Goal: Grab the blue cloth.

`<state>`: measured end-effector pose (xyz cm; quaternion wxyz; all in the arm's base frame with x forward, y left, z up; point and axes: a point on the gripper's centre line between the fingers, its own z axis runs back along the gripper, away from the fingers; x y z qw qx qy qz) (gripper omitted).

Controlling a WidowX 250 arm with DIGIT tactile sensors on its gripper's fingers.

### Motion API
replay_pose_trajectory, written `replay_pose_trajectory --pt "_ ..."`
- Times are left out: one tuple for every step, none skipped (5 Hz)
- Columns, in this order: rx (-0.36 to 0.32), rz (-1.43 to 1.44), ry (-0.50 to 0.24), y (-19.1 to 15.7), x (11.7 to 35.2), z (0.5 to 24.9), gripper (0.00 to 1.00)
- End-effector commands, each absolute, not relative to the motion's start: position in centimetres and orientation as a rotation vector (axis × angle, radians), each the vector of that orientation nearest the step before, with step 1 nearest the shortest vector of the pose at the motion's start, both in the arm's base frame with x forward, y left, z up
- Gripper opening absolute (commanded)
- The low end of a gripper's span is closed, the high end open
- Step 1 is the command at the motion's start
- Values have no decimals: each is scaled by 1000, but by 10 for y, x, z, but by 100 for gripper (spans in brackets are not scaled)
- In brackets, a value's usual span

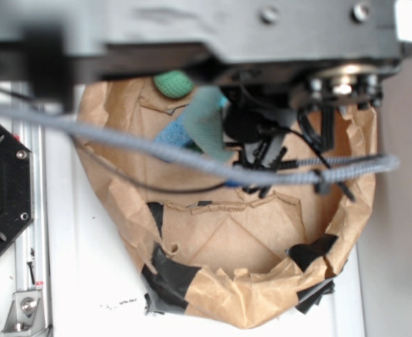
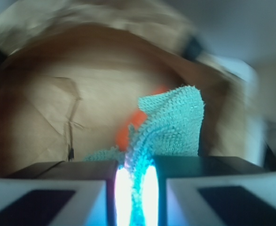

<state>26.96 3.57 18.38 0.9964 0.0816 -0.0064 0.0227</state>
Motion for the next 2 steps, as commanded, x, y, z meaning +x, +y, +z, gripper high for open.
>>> replay_pose_trajectory --pt "189 91 -127 13 268 204 0" --pt "199 114 -117 16 269 198 0"
